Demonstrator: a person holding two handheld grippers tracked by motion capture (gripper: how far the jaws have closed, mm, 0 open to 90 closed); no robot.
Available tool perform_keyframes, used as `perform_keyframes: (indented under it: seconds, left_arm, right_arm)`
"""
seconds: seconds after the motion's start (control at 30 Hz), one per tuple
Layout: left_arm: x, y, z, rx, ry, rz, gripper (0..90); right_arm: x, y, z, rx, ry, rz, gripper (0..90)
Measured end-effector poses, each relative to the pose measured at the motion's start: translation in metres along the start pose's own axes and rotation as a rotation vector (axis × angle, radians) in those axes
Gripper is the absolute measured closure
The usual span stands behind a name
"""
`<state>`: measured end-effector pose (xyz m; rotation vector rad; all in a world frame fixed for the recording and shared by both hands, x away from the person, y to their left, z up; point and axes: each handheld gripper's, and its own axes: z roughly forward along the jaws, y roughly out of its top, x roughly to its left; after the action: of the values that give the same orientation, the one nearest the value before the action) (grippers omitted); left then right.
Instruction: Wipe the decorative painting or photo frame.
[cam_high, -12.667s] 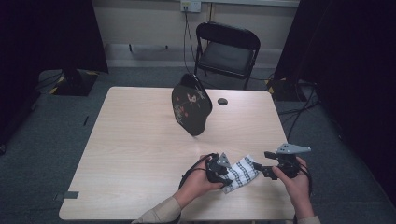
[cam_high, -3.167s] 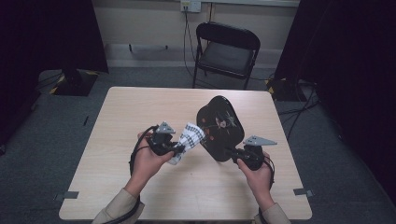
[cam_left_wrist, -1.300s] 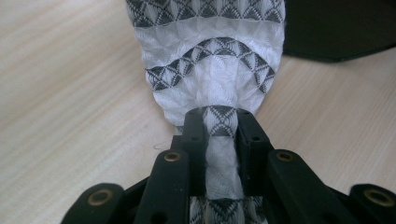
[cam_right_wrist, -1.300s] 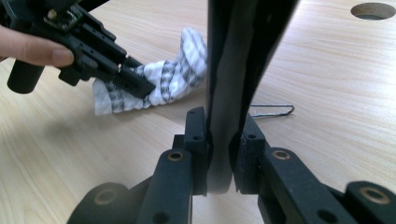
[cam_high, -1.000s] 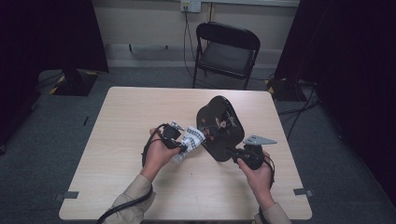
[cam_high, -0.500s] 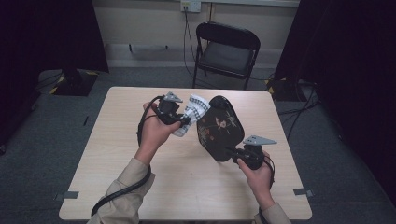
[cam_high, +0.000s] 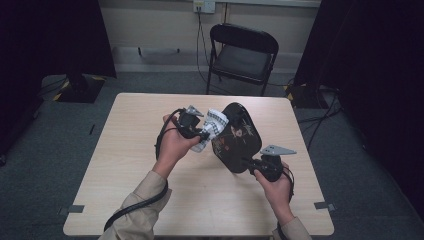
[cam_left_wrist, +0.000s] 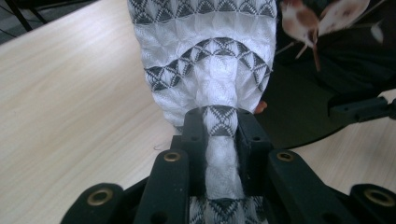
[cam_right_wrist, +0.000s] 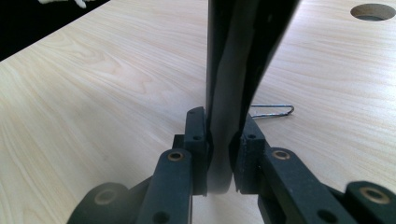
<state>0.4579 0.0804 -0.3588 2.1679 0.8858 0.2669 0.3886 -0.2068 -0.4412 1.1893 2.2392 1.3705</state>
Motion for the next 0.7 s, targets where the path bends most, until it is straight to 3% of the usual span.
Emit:
perform_keyframes:
  seconds: [0.7]
  left_arm:
    - [-0.002,-0.039,0.032,0.053,-0.025,-0.023,76.5]
  right_arm:
    - [0.000,0.000,0.000,0.003,0.001,-0.001,79.0]
